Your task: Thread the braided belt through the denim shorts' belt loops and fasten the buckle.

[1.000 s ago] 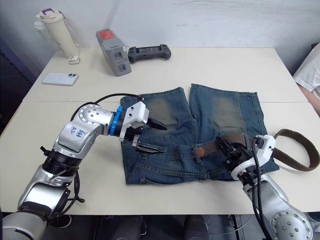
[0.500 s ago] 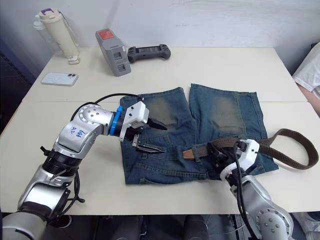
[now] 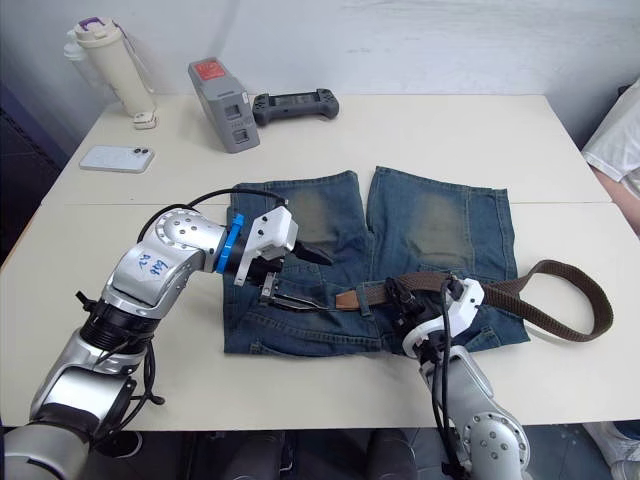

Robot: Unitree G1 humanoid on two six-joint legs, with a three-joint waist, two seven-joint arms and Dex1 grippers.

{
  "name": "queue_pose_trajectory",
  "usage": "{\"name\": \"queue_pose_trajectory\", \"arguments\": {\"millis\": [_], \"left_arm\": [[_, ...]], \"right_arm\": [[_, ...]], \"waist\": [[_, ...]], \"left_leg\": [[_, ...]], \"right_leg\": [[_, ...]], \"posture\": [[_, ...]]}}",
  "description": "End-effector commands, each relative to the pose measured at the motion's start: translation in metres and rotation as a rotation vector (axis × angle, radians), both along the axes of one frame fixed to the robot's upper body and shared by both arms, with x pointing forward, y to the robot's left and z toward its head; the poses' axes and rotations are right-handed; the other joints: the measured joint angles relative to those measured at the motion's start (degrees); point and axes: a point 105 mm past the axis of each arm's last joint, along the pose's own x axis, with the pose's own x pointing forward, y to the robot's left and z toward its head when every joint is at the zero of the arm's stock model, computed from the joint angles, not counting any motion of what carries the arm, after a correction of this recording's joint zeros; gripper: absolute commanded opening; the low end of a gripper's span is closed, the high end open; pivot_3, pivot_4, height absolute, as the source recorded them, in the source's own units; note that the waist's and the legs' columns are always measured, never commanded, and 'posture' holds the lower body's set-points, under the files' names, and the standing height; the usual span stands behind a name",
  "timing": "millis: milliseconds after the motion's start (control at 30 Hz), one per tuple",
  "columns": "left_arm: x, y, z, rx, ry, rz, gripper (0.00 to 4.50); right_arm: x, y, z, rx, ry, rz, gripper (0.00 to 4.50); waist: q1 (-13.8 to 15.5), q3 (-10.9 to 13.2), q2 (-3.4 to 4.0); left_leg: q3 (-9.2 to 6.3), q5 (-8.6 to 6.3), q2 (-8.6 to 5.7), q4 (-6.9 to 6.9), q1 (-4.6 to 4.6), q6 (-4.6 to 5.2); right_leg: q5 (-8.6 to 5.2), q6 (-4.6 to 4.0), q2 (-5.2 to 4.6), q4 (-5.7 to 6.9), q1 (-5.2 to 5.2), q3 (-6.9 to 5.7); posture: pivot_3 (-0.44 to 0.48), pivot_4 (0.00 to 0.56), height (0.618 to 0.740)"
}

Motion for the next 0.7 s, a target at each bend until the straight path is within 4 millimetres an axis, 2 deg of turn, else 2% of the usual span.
{"name": "queue_pose_trajectory", "arguments": {"millis": [33,133,233,500,567,700], "left_arm": [[-0.004,-0.002,0.004,-0.003,-0.024,-0.02,4.5],[-0.004,-0.002,0.004,-0.002,-0.025,-0.016,4.5],[-0.003,-0.001,0.003,0.004,-0.024,-0.013,4.5],[-0.004,0.002,0.001,0.024,-0.021,-0.011,4.5],[-0.004,0.003,0.001,0.027,-0.023,-0.012,4.5],[-0.004,0.003,0.001,0.034,-0.024,-0.017,4.5]], "right_arm": [[-0.001,0.013,-0.005,0.008,0.041,0.065,0.04],[-0.001,0.015,-0.013,0.012,0.092,0.095,0.04],[-0.004,0.017,-0.033,-0.061,0.186,0.127,0.04],[0.003,0.034,-0.024,-0.102,0.127,0.209,0.04],[0.006,0.038,-0.02,-0.06,0.111,0.209,0.04],[0.003,0.035,-0.027,-0.087,0.147,0.207,0.04]], "waist": [[0.0,0.0,0.0],[-0.2,0.0,0.0],[-0.3,0.0,-0.05],[-1.4,-0.1,-0.18],[-1.5,-0.1,-0.18],[-1.5,-0.1,-0.2]], "left_leg": [[0.0,0.0,0.0,0.0,0.0,0.0],[0.0,0.0,0.01,0.0,0.01,0.0],[0.0,0.0,0.03,0.0,0.02,-0.01],[-0.01,0.03,0.08,0.0,0.05,-0.04],[0.0,0.04,0.15,0.0,0.08,-0.07],[0.0,0.06,0.28,0.0,0.08,-0.1]], "right_leg": [[0.0,0.0,0.0,0.0,0.0,0.0],[0.0,0.0,0.01,0.02,-0.01,0.0],[0.0,0.0,0.02,0.02,0.0,0.0],[0.0,0.0,0.05,0.08,0.01,0.0],[0.0,0.0,0.11,0.1,0.01,0.0],[0.0,-0.01,0.22,0.1,0.0,0.01]], "posture": [[0.0,0.15,0.74],[0.0,0.15,0.74],[0.0,0.15,0.74],[0.0,0.15,0.74],[0.0,0.15,0.74],[0.0,0.15,0.74]]}}
